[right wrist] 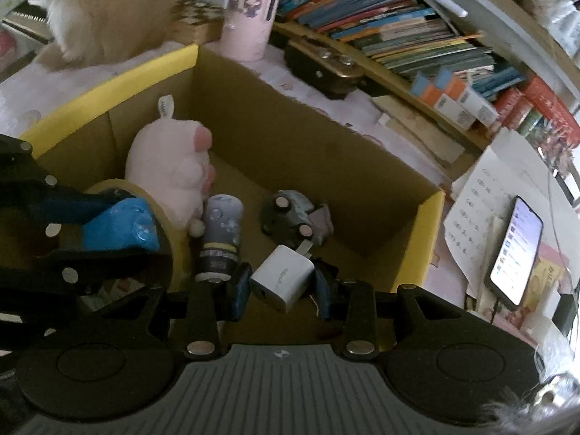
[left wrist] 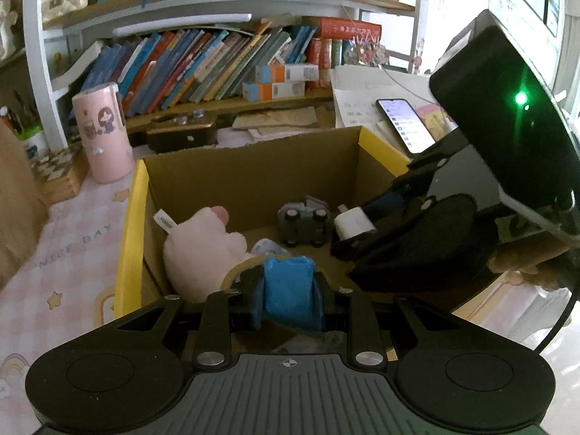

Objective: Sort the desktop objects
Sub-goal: 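Lower blue block into yellow box while right tool lowers charger inside, then open both tools releasing block and charger, withdraw up from box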

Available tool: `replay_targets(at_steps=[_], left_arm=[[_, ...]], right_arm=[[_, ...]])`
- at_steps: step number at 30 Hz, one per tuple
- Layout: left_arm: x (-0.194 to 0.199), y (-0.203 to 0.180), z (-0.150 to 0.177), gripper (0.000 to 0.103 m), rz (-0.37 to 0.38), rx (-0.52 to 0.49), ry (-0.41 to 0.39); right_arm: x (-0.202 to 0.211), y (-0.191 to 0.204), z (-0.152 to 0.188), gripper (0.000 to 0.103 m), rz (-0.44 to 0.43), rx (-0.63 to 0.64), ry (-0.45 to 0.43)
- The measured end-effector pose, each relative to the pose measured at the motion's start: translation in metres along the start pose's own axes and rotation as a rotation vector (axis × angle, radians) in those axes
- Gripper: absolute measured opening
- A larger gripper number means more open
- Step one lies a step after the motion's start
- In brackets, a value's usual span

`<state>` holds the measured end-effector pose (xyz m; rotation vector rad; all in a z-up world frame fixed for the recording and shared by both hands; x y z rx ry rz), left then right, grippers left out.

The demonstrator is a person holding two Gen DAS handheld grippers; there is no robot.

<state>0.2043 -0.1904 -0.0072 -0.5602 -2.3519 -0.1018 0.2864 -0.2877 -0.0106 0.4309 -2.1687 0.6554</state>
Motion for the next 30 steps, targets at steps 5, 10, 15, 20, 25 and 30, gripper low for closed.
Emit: replay_targets(at_steps=[5, 10, 15, 20, 25, 30], left_arm=[[-0.001, 0.002, 0.001, 0.026, 0.005, 0.014, 0.005], [-0.002, 0.002, 0.003, 0.027, 0.002, 0.036, 0.005], [0.001, 0.003, 0.004, 0.036, -0.026, 0.046, -0.005], [0.014, 0.003, 0.005, 0.061, -0.046, 0.070, -0.044], [0.038, -0.004, 0.002, 0.072, -0.069, 0.053, -0.129], [0.067, -0.008, 0.003, 0.084, -0.069, 0.053, -0.209]], right_arm=[[-0.006, 0.009, -0.002, 0.034, -0.022, 0.062, 0.023], [-0.011, 0.008, -0.003, 0.034, -0.060, 0.054, 0.056], [-0.010, 0.008, -0.003, 0.034, -0.069, 0.056, 0.057], [-0.003, 0.001, -0.004, 0.047, -0.085, 0.009, 0.029], [0.019, -0.007, -0.001, 0.047, -0.072, -0.034, -0.028], [0.050, -0.011, 0.005, 0.049, -0.053, -0.100, -0.110]])
Point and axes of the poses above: each gripper's, at about its wrist camera, not at the fingertips, and x roughly against the way its jaws point, y to its left, z to its underside, the point moved 1 cm from there along -x, roughly the way its jaws point, and after that the axes turned 5 degrees about z, right-handed, at the moved point
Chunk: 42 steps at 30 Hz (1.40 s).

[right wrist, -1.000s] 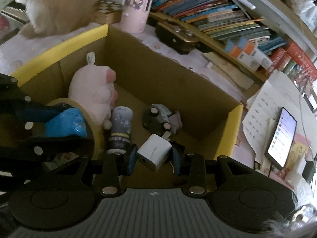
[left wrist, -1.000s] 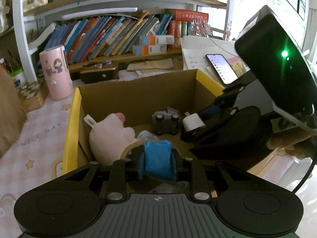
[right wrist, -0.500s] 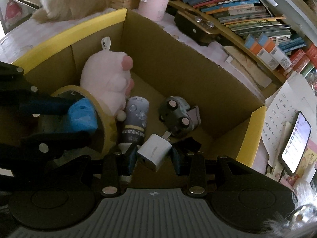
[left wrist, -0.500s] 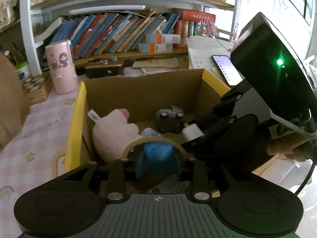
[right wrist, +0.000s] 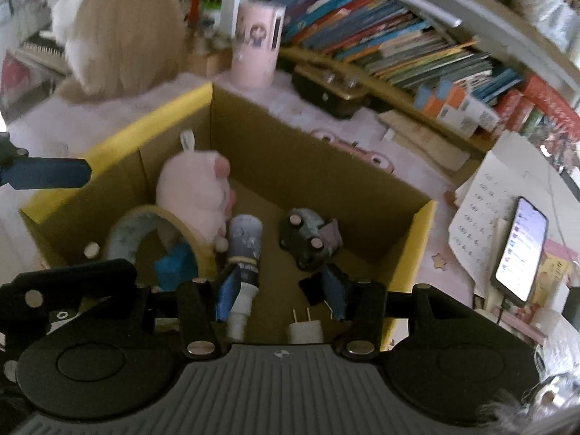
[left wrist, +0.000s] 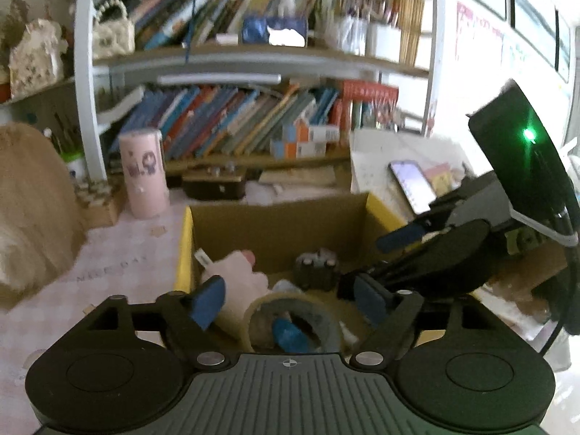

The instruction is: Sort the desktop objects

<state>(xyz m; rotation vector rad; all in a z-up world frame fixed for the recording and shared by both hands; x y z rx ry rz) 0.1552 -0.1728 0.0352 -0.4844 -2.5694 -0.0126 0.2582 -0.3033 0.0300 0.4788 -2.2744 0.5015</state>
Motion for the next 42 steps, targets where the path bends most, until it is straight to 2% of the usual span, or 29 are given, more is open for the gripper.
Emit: replay_targets(at_steps=[4, 9, 14, 16, 22, 30, 42], left_arm=[[0.022, 0.001, 0.001, 0.086, -0.007, -0.003, -0.047], [0.049, 0.007, 0.008, 0.090, -0.053, 0.005, -0.090], [0.074, 0.020, 0.019, 0.093, -0.105, 0.039, -0.101], [0.081, 0.025, 0.025, 0.094, -0.126, 0.049, -0.095], [0.098, 0.036, 0.045, 0.095, -0.186, 0.057, -0.063], [0.134, 0.046, 0.072, 0.100, -0.266, 0.028, -0.040], [0.181, 0.057, 0.108, 0.101, -0.294, 0.060, 0.009]], right_arm=[[0.028, 0.003, 0.007, 0.056, 0.031, -0.065, -0.076], [0.059, 0.012, 0.018, 0.060, 0.082, -0.149, -0.152], [0.083, 0.024, 0.033, 0.062, 0.124, -0.231, -0.206], [0.090, 0.028, 0.039, 0.065, 0.140, -0.260, -0.218], [0.103, 0.048, 0.060, 0.068, 0.189, -0.340, -0.240], [0.117, 0.083, 0.081, 0.073, 0.203, -0.390, -0.244], [0.144, 0.149, 0.108, 0.080, 0.196, -0.419, -0.227]])
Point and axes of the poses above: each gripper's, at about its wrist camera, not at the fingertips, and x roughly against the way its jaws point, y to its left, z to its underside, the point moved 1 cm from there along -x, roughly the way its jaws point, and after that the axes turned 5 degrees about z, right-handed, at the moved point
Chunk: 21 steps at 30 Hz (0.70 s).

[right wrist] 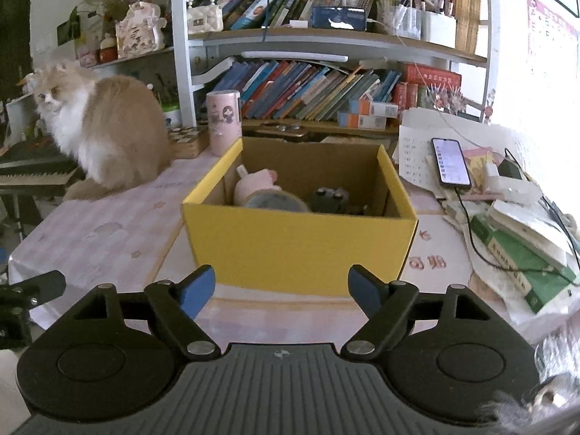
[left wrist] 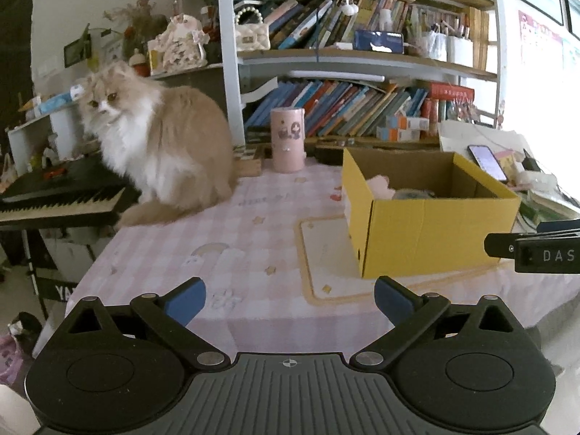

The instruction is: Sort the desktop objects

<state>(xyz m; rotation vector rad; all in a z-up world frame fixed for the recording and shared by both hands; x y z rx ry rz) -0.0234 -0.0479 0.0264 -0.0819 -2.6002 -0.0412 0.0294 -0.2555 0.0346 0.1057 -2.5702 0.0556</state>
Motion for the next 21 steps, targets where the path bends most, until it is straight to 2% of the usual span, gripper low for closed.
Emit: replay_targets(at_steps=[12, 21], left_arm=[[0.026, 0.013, 0.026, 0.101, -0.014, 0.005, 0.011], [0.042, 0.021, 0.039, 0.103, 0.007, -0.011, 0.005]], right_arm=[[0.042, 0.036, 0.046, 0.088, 0.048, -0.031, 0.013], [0.054, 0.053, 0.063, 0.092, 0.066, -0.033, 0.032]])
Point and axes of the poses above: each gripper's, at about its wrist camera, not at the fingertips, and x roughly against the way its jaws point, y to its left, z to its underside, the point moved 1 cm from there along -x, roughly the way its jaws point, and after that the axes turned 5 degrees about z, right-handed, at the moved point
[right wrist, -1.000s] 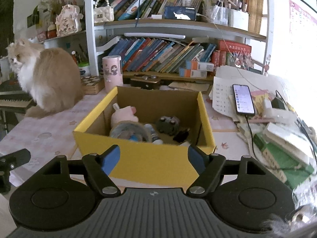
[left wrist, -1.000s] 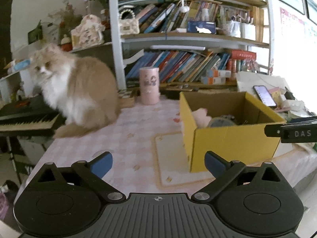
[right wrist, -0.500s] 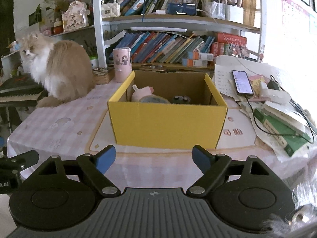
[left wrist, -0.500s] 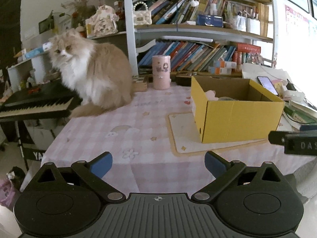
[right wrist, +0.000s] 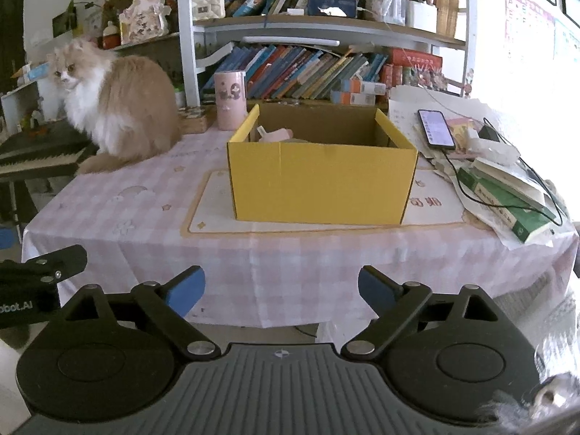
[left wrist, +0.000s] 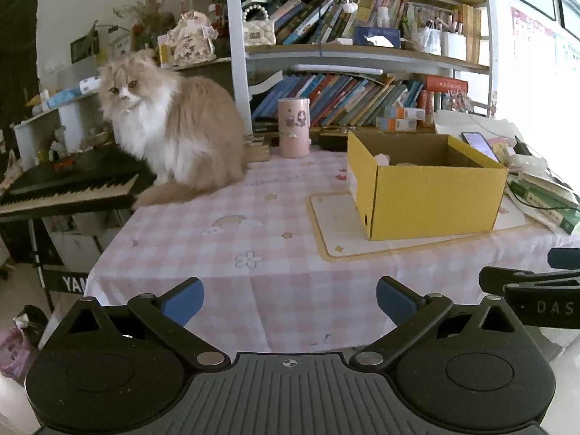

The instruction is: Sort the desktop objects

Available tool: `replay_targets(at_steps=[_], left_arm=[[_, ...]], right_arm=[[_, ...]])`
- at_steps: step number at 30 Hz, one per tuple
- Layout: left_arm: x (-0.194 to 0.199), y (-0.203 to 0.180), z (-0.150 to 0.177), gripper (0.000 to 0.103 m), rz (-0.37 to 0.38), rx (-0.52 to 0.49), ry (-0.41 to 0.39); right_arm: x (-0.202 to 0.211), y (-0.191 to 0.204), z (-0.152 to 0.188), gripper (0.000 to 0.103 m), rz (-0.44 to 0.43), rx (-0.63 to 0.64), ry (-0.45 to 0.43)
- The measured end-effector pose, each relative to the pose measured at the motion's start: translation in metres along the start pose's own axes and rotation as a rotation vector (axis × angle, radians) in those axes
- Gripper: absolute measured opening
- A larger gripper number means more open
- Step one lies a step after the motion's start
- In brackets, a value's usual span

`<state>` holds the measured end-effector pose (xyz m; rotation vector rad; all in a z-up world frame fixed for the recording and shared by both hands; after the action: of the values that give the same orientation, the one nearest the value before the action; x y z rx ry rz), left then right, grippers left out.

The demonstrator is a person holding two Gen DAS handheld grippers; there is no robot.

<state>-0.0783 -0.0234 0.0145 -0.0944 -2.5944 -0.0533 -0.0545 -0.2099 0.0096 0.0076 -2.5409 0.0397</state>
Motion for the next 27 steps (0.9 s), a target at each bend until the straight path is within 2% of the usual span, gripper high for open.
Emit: replay_targets(at_steps=[10, 18, 27], left_arm=[[0.001, 0.015, 0.013, 0.103, -0.014, 0.042, 0.052], [-0.003, 0.012, 0.019, 0.103, -0.013, 0.004, 0.104], [0.001, 0.011, 0.025, 0.103, -0.001, -0.004, 0.126]], right_arm=[[0.006, 0.018, 0.011, 0.096, -0.004, 0.043, 0.028], [0.005, 0.020, 0.016, 0.103, 0.001, 0.024, 0.064], [0.002, 0.021, 0.021, 0.103, -0.009, 0.006, 0.104]])
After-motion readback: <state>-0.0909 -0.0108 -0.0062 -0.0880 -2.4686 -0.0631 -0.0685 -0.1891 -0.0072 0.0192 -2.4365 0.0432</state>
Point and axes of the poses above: each gripper's, at about its wrist camera, not at the fingertips, and x roughly against the way its jaws point, y to its left, z to its underside, the point moved 1 cm from there along -x, roughly the way its jaws point, and after that the axes turned 5 degrees about z, right-handed, at the moved point
